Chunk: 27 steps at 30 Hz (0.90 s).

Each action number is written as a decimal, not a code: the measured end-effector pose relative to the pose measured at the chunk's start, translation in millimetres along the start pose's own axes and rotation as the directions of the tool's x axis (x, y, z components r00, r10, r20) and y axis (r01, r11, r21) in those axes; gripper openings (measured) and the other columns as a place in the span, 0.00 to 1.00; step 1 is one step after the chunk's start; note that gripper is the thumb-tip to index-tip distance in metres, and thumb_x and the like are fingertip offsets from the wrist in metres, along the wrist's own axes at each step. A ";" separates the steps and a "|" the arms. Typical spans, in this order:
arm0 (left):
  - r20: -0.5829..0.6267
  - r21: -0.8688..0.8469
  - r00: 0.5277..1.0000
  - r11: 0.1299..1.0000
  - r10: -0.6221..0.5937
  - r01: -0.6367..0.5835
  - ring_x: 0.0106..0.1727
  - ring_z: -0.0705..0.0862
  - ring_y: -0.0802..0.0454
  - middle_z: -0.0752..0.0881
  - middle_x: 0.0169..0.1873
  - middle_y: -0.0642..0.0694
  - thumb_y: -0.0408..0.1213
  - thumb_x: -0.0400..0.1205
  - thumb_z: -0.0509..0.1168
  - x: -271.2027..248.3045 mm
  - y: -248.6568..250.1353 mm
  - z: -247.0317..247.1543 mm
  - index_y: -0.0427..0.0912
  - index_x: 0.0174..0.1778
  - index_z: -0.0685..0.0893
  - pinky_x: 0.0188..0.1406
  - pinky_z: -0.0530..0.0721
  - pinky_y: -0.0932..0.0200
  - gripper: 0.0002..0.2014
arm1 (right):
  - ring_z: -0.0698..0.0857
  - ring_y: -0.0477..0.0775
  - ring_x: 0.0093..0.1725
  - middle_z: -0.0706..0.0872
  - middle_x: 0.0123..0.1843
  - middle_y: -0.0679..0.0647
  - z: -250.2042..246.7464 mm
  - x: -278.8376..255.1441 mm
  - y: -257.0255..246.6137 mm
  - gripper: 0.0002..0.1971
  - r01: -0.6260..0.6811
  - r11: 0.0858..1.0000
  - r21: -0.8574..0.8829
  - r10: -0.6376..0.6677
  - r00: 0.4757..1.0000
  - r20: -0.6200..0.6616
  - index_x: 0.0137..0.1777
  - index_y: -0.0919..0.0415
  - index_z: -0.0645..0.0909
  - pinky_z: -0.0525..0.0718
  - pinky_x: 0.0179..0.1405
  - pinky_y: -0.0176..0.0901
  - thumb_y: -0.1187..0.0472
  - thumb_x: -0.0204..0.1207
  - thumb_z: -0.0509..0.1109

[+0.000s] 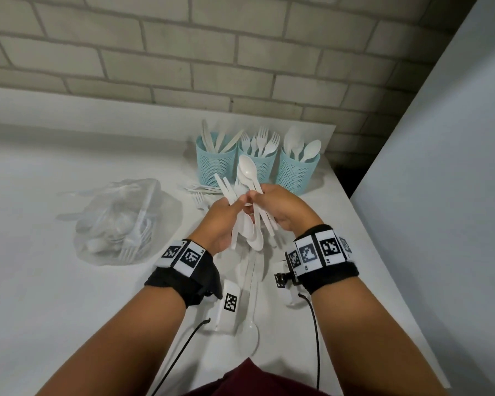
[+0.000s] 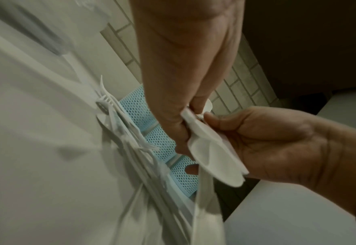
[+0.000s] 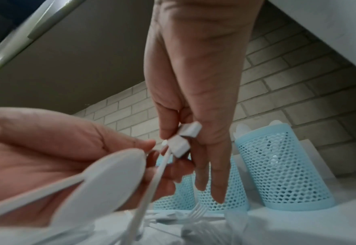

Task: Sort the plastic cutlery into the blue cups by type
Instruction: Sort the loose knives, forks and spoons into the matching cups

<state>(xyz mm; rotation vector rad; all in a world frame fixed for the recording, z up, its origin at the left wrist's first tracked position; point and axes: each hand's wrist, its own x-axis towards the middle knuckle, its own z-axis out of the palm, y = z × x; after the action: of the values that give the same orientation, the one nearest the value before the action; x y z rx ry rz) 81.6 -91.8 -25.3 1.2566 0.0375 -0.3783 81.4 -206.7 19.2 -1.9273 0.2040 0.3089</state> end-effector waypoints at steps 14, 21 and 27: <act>0.028 -0.068 0.998 0.996 0.061 -0.059 0.57 0.84 0.40 0.85 0.53 0.37 0.23 0.81 0.62 3.8 -3.8 -5.3 0.32 0.67 0.77 0.63 0.81 0.45 0.17 | 0.82 0.47 0.43 0.83 0.40 0.49 13.8 20.2 5.4 0.14 0.048 0.988 0.143 -0.052 0.998 0.023 0.65 0.65 0.78 0.81 0.55 0.41 0.64 0.86 0.55; 0.016 -0.060 0.999 0.998 0.037 -0.036 0.53 0.84 0.45 0.86 0.49 0.41 0.22 0.81 0.61 6.1 -4.6 -7.2 0.38 0.61 0.80 0.63 0.80 0.49 0.14 | 0.83 0.51 0.40 0.84 0.41 0.53 9.0 24.2 3.7 0.11 0.020 0.971 0.238 -0.036 0.998 0.061 0.47 0.57 0.80 0.83 0.48 0.47 0.65 0.85 0.57; 0.038 0.018 0.999 1.000 0.012 -0.012 0.59 0.82 0.40 0.83 0.60 0.32 0.24 0.81 0.62 5.5 -0.9 -10.2 0.35 0.68 0.76 0.67 0.78 0.43 0.18 | 0.86 0.57 0.42 0.87 0.46 0.59 0.7 35.0 -8.7 0.11 0.020 0.910 0.414 -0.016 1.000 -0.013 0.59 0.64 0.76 0.85 0.48 0.53 0.59 0.86 0.56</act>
<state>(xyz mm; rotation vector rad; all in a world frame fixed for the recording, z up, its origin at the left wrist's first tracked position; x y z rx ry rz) 88.3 -84.0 -30.7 1.2664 -0.0061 -0.3929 117.1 -202.8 15.9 -1.5072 0.2373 0.2231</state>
